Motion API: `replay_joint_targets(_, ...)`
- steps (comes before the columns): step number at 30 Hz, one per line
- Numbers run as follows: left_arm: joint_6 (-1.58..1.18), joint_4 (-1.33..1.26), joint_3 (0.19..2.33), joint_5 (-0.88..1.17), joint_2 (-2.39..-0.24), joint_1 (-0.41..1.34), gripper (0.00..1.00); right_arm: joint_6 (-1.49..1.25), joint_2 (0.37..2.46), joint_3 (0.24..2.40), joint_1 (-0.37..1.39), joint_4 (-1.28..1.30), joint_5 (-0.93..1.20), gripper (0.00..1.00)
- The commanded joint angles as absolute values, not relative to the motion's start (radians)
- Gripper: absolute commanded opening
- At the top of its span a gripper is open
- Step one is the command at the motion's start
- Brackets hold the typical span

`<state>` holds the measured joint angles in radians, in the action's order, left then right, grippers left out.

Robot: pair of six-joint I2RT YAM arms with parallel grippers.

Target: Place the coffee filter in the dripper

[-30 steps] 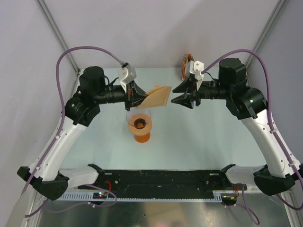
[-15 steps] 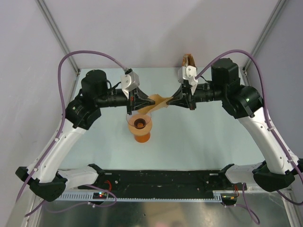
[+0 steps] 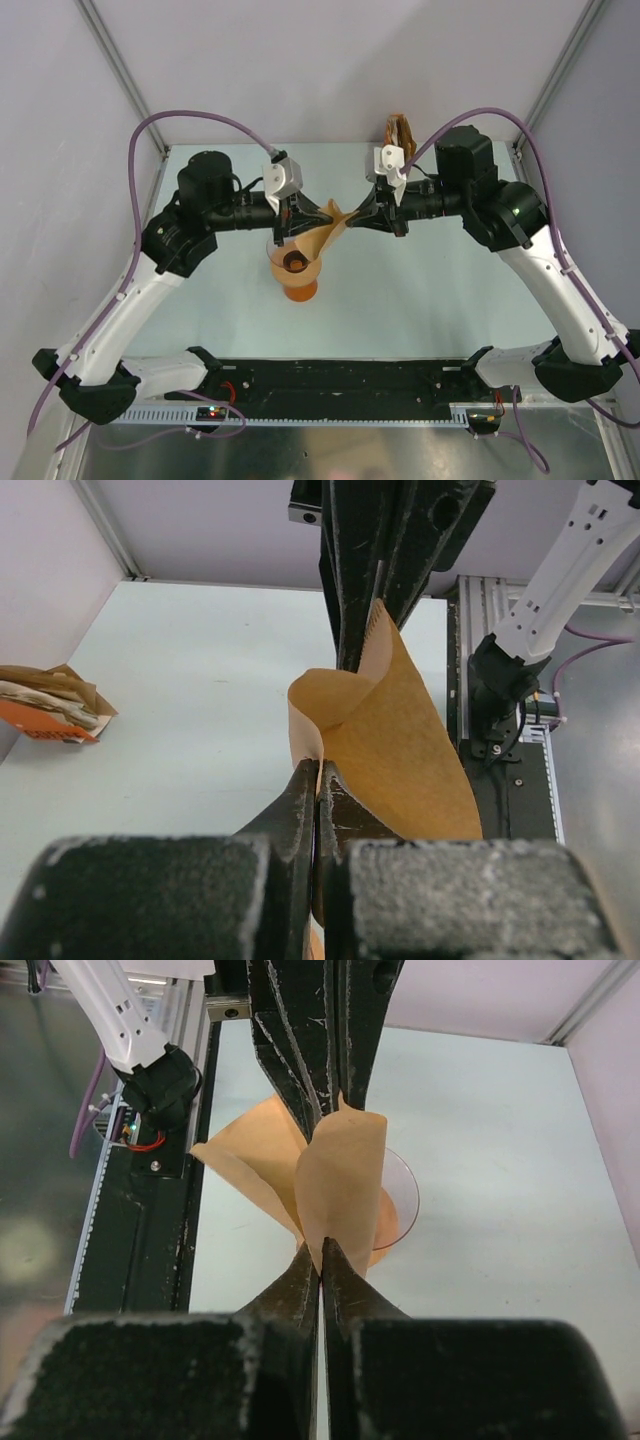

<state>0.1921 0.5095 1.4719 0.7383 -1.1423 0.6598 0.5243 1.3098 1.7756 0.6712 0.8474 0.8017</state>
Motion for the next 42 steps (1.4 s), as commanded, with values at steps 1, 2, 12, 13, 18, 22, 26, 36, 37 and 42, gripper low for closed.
replay_joint_targets(1, 0.161, 0.481, 1.493, 0.646, -1.138, 0.674, 0.01, 0.531, 1.305, 1.811, 0.684, 0.824, 0.765, 0.0)
replay_joint_targets(2, 0.15, 0.482, 1.491, 0.622, -1.136, 0.673, 0.06, 0.534, 1.301, 1.808, 0.681, 0.82, 0.756, 0.0)
replay_joint_targets(12, -0.11, 0.479, 1.477, 0.57, -1.144, 0.552, 0.51, 0.512, 1.224, 1.699, 0.664, 0.692, 0.682, 0.0)
replay_joint_targets(13, -0.129, 0.478, 1.483, 0.587, -1.151, 0.547, 0.53, 0.519, 1.222, 1.693, 0.668, 0.685, 0.669, 0.0)
replay_joint_targets(18, -0.228, 0.472, 1.481, 0.641, -1.172, 0.535, 0.62, 0.531, 1.205, 1.652, 0.698, 0.605, 0.556, 0.0)
replay_joint_targets(22, -0.317, 0.469, 1.469, 0.664, -1.196, 0.504, 0.64, 0.546, 1.18, 1.609, 0.713, 0.544, 0.497, 0.0)
replay_joint_targets(26, -0.396, 0.463, 1.483, 0.72, -1.231, 0.469, 0.66, 0.573, 1.167, 1.581, 0.734, 0.509, 0.439, 0.0)
replay_joint_targets(36, -0.517, 0.431, 1.474, 0.809, -1.267, 0.441, 0.72, 0.612, 1.158, 1.544, 0.767, 0.453, 0.338, 0.0)
replay_joint_targets(37, -0.53, 0.425, 1.476, 0.822, -1.273, 0.438, 0.71, 0.616, 1.157, 1.539, 0.77, 0.449, 0.331, 0.0)
replay_joint_targets(42, -0.558, 0.408, 1.477, 0.857, -1.287, 0.434, 0.64, 0.632, 1.165, 1.534, 0.789, 0.434, 0.296, 0.0)
